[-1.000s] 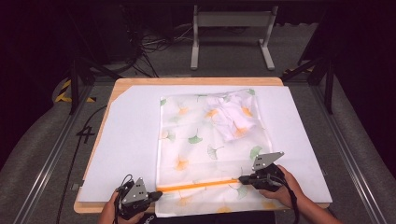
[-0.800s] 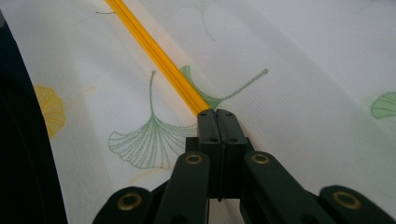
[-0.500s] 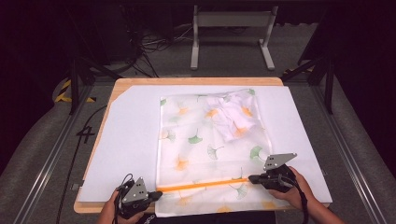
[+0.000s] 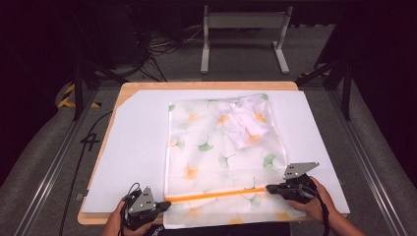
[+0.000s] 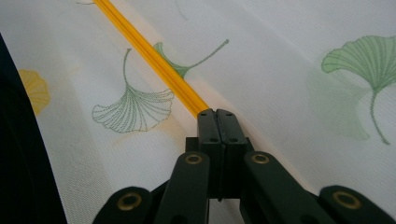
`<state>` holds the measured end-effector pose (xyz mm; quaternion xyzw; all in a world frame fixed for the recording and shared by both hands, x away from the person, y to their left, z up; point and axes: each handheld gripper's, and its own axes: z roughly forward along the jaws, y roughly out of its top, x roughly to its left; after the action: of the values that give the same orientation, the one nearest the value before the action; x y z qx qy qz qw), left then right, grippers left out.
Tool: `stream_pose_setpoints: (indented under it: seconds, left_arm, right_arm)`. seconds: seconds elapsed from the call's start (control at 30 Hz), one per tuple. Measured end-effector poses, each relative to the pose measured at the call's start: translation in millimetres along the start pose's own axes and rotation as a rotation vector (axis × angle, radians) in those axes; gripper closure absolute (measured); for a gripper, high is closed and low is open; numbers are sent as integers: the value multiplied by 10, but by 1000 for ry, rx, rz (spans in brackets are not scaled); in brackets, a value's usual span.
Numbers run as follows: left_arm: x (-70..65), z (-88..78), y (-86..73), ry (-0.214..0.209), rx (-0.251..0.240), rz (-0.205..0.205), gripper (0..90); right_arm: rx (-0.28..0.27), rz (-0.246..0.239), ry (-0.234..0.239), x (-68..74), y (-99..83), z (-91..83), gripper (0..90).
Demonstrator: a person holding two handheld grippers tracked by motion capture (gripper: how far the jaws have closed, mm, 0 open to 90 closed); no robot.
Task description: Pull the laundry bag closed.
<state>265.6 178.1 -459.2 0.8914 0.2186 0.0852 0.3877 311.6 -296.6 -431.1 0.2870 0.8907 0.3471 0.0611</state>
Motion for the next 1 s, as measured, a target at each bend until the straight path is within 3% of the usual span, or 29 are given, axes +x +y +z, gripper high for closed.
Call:
stream_pose_setpoints:
  seconds: [1.0]
  left_arm:
    - [-3,0,-3,3,-3,-4,900]
  right_arm:
    - [-19,68,-34,-117,-198,-183,900]
